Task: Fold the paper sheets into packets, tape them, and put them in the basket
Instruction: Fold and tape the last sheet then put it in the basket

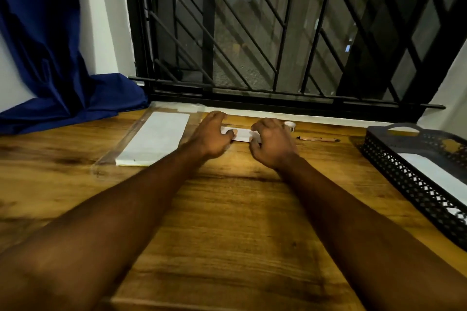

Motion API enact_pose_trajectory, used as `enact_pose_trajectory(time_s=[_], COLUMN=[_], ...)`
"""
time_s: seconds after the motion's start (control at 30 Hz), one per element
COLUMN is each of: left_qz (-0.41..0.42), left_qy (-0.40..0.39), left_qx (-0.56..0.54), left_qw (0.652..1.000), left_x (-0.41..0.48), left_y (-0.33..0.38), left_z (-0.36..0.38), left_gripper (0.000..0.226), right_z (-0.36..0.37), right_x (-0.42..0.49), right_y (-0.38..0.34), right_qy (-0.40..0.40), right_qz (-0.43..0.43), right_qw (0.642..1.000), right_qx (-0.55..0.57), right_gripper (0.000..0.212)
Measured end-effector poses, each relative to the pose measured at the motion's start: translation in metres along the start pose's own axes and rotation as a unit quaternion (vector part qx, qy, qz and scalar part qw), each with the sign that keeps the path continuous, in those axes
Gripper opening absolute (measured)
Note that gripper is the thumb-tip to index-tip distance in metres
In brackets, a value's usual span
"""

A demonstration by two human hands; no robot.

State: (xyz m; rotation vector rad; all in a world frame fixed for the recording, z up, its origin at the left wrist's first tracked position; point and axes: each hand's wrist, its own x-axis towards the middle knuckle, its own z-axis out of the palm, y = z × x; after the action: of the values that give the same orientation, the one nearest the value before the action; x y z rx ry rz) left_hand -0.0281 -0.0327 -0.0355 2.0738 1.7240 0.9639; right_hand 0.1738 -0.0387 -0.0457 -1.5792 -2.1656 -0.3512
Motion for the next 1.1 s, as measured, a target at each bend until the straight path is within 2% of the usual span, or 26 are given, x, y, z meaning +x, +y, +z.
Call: enact_pose_trajectory(time_s=[0.13,0.23,0.43,0.53,0.6,0.7,0.8,0.93,1.1], left_qz=[0.02,0.016,-0.027,-0.051,-0.048,-0.034,-0.028,-0.01,0.044], left_qy=[-0.057,-0.12,-0.294,-0.325,-0.333,-0.335,-0.304,-0.233,-0.123], left_qx=[0.046,0.082,0.149,0.179,0.19,0.192,0.143,0.11,0.094], left_qw=[0.997,0.989,0.944,0.927,0.922,0.922,0.941,0.966,0.987], left_x=[-0.005,-0.018,-0.045,-0.057,-0.067,-0.079,-0.085,-0.087,-0.096], left_y=[-0.008,-0.012,-0.03,-0.046,-0.053,-0.062,-0.075,-0.092,-0.096], left_z=[-0.037,-0.067,-0.136,-0.16,-0.169,-0.173,-0.171,-0.168,-0.168], left_gripper=[0.043,0.047,0.09,0.112,0.112,0.099,0.087,0.053,0.028], right_z=[-0.004,-0.007,-0.01,-0.013,-0.014,-0.015,-0.015,-0.019,-0.028], right_x=[0.001,0.003,0.001,-0.002,-0.004,-0.008,-0.013,-0.018,-0.026], right_y=[-0.023,-0.044,-0.091,-0.108,-0.116,-0.127,-0.138,-0.148,-0.165], right_qy=[0.005,0.0,-0.01,-0.019,-0.01,-0.001,0.011,0.024,0.073], right_qz=[-0.056,-0.088,-0.132,-0.16,-0.165,-0.166,-0.181,-0.192,-0.205], right_qw=[0.998,0.995,0.989,0.985,0.984,0.983,0.979,0.975,0.964], right_qx=[0.026,0.039,0.062,0.055,0.065,0.082,0.096,0.106,0.15], right_gripper=[0.038,0.037,0.035,0.039,0.038,0.037,0.036,0.033,0.027])
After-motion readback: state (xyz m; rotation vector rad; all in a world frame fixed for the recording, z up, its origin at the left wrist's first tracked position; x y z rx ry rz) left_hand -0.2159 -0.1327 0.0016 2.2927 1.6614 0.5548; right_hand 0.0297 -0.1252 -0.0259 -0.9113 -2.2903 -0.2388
